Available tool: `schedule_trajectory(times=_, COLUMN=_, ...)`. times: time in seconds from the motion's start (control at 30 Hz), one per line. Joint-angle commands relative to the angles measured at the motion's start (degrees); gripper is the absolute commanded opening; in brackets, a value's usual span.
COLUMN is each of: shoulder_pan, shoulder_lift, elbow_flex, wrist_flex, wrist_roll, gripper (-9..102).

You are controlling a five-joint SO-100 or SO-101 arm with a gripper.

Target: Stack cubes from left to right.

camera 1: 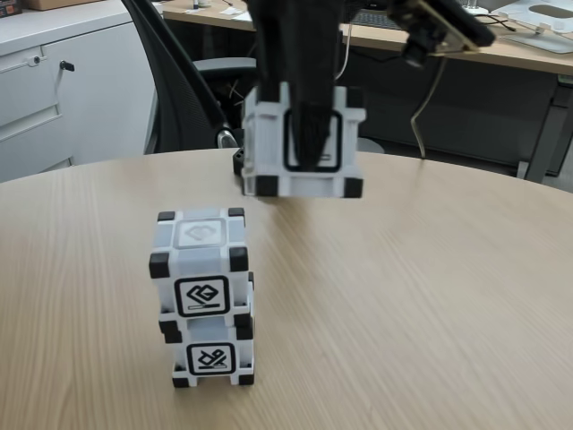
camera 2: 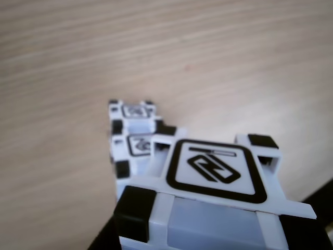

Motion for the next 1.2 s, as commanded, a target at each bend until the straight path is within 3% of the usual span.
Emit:
schedule_trajectory(times=0.0, shoulder_pan=0.70, shoulder_lift=2.64, elbow_flex=-1.49, wrist_flex=-0.35, wrist_roll=-0.62, gripper=0)
schedule_trajectory(times=1.17, shoulder_pan=13.80, shoulder_lift=1.76, elbow_flex=-1.58, wrist_flex=-0.53, wrist_roll=-5.27, gripper=0)
